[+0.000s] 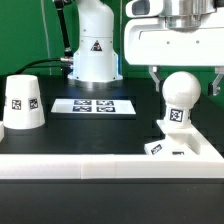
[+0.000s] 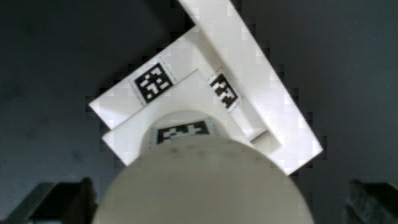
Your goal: Assemble lamp
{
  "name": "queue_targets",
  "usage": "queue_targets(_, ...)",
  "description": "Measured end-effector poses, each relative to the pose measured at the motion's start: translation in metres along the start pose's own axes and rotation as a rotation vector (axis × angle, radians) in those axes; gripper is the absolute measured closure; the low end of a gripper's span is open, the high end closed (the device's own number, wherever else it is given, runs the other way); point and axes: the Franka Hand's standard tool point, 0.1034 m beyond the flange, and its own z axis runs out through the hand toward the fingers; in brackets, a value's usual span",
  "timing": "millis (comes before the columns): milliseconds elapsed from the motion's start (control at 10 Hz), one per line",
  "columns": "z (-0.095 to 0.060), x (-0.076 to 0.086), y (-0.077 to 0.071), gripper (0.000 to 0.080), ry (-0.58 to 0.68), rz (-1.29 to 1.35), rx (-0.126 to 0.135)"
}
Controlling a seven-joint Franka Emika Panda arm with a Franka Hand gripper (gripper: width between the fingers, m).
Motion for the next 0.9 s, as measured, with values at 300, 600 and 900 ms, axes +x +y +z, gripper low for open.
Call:
queue_targets(300,0.0002,0.0014,0.0015,0.0101,0.001,-0.252,-0.002)
queue_targets(600,-0.0022,0.007,0.001,0.0101,0.022,-0.668,0.0)
queue_targets(900,-0.0008,0.0068,0.0025,0.0101,0.017,-0.942,-0.023)
